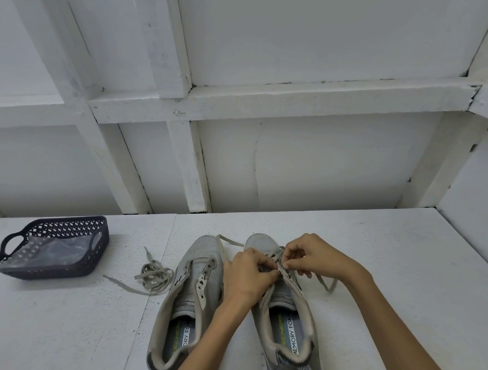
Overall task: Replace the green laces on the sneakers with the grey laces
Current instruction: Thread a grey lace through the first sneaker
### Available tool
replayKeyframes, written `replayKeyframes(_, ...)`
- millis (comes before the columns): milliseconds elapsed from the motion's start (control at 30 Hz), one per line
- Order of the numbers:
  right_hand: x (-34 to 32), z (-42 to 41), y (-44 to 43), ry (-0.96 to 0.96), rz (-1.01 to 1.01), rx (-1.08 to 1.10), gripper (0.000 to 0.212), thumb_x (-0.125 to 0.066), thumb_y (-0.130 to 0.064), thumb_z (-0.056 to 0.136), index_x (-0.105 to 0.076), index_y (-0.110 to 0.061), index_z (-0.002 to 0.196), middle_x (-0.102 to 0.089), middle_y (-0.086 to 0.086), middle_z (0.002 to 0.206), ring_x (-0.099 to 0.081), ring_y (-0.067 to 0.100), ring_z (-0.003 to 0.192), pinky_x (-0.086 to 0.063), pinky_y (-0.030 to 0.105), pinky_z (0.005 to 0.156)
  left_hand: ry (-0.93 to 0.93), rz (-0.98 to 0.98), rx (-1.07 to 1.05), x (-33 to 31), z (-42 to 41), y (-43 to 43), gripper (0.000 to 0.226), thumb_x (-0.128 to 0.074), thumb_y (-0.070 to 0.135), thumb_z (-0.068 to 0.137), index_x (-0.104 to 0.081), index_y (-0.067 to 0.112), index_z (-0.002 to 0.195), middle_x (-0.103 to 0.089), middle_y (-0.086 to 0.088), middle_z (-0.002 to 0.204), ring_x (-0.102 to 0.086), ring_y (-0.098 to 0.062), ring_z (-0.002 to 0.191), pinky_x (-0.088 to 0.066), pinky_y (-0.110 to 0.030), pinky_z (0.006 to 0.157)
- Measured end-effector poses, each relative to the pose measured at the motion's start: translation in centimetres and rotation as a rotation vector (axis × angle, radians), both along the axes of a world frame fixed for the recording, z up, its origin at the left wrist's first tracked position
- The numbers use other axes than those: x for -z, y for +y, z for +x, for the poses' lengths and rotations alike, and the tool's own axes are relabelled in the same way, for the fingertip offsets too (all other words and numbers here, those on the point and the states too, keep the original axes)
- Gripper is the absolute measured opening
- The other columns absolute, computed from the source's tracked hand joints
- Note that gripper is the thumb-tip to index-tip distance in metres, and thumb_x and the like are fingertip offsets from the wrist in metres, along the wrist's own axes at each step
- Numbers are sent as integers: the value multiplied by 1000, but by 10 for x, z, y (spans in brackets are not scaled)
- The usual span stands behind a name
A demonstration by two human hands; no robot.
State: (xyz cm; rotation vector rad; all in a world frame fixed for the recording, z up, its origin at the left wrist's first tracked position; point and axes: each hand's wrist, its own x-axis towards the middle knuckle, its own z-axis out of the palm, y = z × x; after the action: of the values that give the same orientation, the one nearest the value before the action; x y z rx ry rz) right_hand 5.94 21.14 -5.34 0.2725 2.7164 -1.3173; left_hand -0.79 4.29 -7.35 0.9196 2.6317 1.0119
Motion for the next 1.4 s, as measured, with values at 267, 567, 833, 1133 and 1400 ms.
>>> replayKeyframes(267, 7, -1, -5, 8, -144, 98, 6, -68, -11, 87, -67, -8, 83, -69, 18, 76, -63, 23, 60, -55, 33, 54, 158, -136, -4, 1, -2, 4, 17, -61, 43, 82, -72, 31, 88, -61, 8, 96, -57, -13, 97, -29, -31, 78)
replayKeyframes(567, 2, -3, -11, -1, -26, 113, 13, -68, -19, 77, -68, -30, 82, -69, 0, 83, -60, 7, 67, -51, 32, 68, 225, -167, -43, -10, -18, -6, 11, -62, 39, 81, -70, 33, 84, -59, 12, 103, -51, -13, 103, -33, -34, 85)
replayKeyframes(833, -2, -13, -30, 115, 61, 38, 6, -72, -15, 83, -68, -15, 78, -64, -5, 73, -55, 7, 68, -44, 23, 64, -26, 36, -4, -18, -19, -13, 15, -71, 43, 78, -59, 35, 84, -57, 11, 88, -55, -11, 76, -40, -27, 66)
replayKeyframes(1133, 6, -25, -41, -6, 219, 22, 11, -78, -19, 74, -79, -15, 84, -73, 2, 80, -62, 14, 71, -48, 26, 64, -321, 175, -48, -5, -12, -33, 50, -65, 58, 45, -64, 29, 86, -69, 8, 76, -67, -8, 69, -59, -39, 73)
replayKeyframes(1400, 16, -13, -36, 98, -194, 246, 6, -78, -6, 75, -77, -12, 74, -65, -5, 59, -55, 6, 52, -42, 19, 52, -245, 192, -45, -11, -3, -35, 42, -59, 49, 57, -63, 32, 94, -66, 12, 95, -61, 2, 72, -55, -29, 71)
